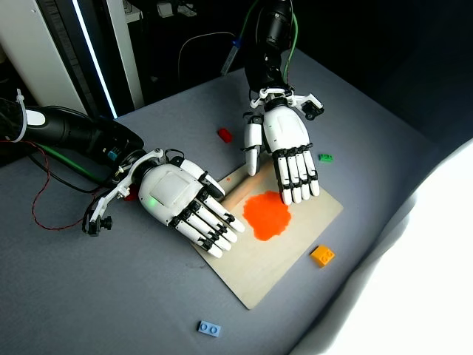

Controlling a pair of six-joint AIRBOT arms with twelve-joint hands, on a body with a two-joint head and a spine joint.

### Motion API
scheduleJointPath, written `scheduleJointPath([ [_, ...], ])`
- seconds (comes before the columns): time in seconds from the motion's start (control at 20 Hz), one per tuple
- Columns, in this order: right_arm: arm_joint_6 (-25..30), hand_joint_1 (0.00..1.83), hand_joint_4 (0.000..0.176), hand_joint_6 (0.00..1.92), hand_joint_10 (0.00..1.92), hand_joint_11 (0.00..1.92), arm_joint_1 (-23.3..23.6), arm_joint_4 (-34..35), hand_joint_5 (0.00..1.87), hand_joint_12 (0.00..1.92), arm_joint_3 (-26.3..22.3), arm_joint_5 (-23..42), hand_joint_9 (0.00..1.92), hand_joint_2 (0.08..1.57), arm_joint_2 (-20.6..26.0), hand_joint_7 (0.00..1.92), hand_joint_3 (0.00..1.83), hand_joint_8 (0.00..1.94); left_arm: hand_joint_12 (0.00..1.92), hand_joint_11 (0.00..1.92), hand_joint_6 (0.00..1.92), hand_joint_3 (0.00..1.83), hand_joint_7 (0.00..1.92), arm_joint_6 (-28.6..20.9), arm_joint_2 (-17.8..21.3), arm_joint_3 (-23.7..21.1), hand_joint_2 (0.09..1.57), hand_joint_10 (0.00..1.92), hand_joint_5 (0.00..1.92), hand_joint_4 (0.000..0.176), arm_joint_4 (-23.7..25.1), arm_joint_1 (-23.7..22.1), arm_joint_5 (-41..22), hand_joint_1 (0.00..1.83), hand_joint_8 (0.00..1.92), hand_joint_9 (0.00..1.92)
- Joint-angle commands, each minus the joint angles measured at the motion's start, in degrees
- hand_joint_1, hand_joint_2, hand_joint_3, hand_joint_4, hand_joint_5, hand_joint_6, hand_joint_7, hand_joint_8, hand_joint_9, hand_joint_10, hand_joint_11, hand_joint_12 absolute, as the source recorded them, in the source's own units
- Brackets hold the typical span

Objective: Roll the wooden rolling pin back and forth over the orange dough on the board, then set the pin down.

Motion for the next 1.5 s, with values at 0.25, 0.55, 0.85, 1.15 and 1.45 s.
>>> scheduleJointPath([
  [0.25, 0.2, 0.00, 0.000, 0.01, 0.00, 0.00, 1.8, -3.6, 0.33, 0.57, -0.1, 4.4, 0.28, 1.57, 0.7, 0.36, 0.06, 0.00, 0.02, 0.02, 0.01, 0.00, 0.17, 0.4, 1.7, 0.4, 1.50, 0.01, 0.17, 0.000, 2.8, -2.9, -3.2, 0.00, 0.01, 0.12],
  [0.55, 0.2, 0.00, 0.000, 0.00, 0.01, 0.00, 2.9, -3.6, 0.35, 0.50, -0.1, 4.4, 0.29, 1.57, 1.0, 0.36, 0.07, 0.01, 0.02, 0.01, 0.00, 0.00, 0.14, 1.5, 3.0, 0.6, 1.49, 0.00, 0.13, 0.000, 3.2, -6.3, 2.8, 0.00, 0.00, 0.09],
  [0.85, 0.1, 0.00, 0.000, 0.00, 0.00, 0.00, 2.8, -3.6, 0.32, 0.58, -0.1, 4.2, 0.29, 1.57, 1.1, 0.35, 0.06, 0.00, 0.19, 0.00, 0.00, 0.00, 0.12, 3.2, 5.2, 0.4, 1.48, 0.00, 0.13, 0.000, 6.1, -10.7, 11.2, 0.00, 0.00, 0.08],
  [1.15, 0.1, 0.00, 0.000, 0.00, 0.01, 0.00, 2.9, -3.6, 0.32, 0.58, -0.1, 4.2, 0.30, 1.56, 1.3, 0.35, 0.03, 0.00, 0.22, 0.00, 0.01, 0.00, 0.14, 5.6, 8.4, -0.7, 1.48, 0.01, 0.14, 0.000, 6.2, -15.9, 18.8, 0.00, 0.00, 0.12],
  [1.45, -0.6, 0.00, 0.000, 0.00, 0.00, 0.00, 6.3, -3.6, 0.33, 0.53, -0.3, 2.4, 0.29, 1.57, 6.1, 0.35, 0.06, 0.00, 0.13, 0.00, 0.00, 0.00, 0.14, 6.9, 11.1, -3.7, 1.49, 0.01, 0.14, 0.000, 6.2, -19.1, 24.4, 0.00, 0.01, 0.10],
])
